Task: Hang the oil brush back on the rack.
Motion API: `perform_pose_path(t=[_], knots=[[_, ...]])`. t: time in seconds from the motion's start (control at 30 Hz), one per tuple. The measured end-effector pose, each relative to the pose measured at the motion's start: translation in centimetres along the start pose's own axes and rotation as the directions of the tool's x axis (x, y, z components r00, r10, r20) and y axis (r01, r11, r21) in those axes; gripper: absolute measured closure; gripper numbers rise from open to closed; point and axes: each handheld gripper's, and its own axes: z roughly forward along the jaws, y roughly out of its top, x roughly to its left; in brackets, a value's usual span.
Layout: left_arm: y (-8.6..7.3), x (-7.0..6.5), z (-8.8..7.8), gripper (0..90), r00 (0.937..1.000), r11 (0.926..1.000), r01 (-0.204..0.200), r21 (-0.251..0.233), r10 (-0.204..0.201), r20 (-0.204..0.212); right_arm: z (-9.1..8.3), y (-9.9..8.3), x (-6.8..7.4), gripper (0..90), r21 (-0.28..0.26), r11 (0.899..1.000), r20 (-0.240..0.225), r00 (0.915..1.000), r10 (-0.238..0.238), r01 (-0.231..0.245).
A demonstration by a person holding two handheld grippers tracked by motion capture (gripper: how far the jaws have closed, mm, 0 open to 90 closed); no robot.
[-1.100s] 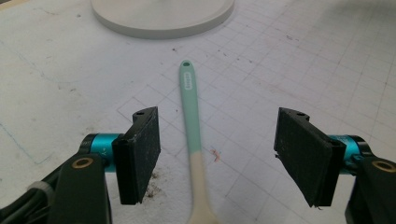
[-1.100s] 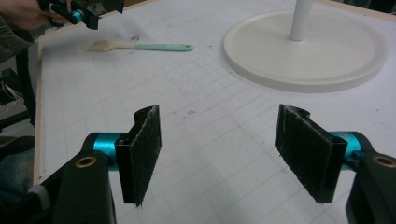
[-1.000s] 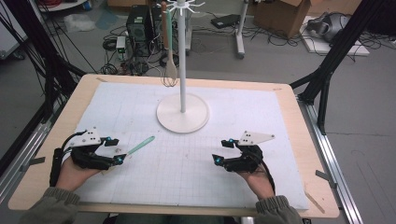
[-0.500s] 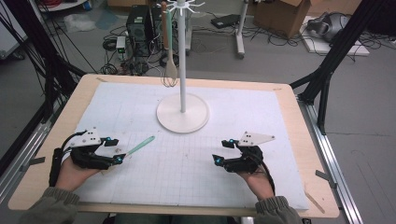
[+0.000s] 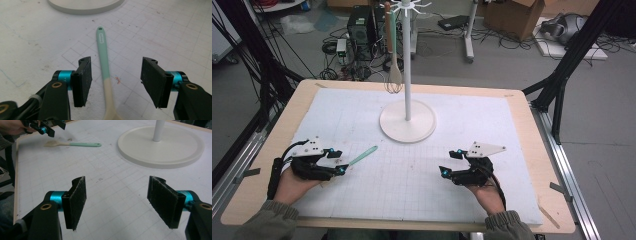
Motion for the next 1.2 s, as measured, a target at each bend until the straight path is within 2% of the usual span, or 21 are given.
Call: perform_pose_path(t=[0.1, 0.27, 0.4, 0.63, 0.9, 1.03, 1.2], knots=[[0.0, 0.1, 0.3, 47.2, 0.9998, 0.9999, 0.008, 0.012, -0.008, -0.016, 0.1, -0.1, 0.0, 30.8, 0.002, 1.0, 0.002, 1.0, -0.001, 0.001], [0.1, 0.3, 1.1, 56.5, 0.9999, 0.9994, 0.016, 0.032, -0.016, -0.007, 0.2, -0.1, 0.1, 30.9, 0.01, 1.0, 0.001, 1.0, -0.004, 0.004], [0.1, 0.2, 1.7, 62.5, 0.9995, 0.998, 0.027, 0.056, -0.026, -0.016, 0.3, -0.1, 0.2, 30.9, 0.009, 1.0, 0.002, 0.9999, -0.01, 0.01], [-0.3, 0.6, 2.3, 67.4, 0.9977, 0.9936, 0.063, 0.093, -0.061, -0.029, 0.4, -0.2, 0.1, 30.9, 0.009, 1.0, 0.004, 0.9999, -0.012, 0.012], [-0.4, 0.5, 3.0, 71.0, 0.9978, 0.989, 0.058, 0.136, -0.053, -0.039, 0.6, -0.3, 0.1, 30.8, 0.017, 1.0, 0.003, 0.9999, -0.015, 0.015], [-0.5, 0.7, 3.0, 72.5, 0.9964, 0.9864, 0.077, 0.145, -0.071, -0.046, 0.6, -0.3, 0.2, 30.9, 0.018, 1.0, 0.001, 0.9999, -0.015, 0.015], [-0.5, 0.6, 3.1, 74.4, 0.9959, 0.9855, 0.08, 0.15, -0.072, -0.055, 0.7, -0.3, 0.2, 30.8, 0.021, 1.0, 0.004, 0.9999, -0.015, 0.015]])
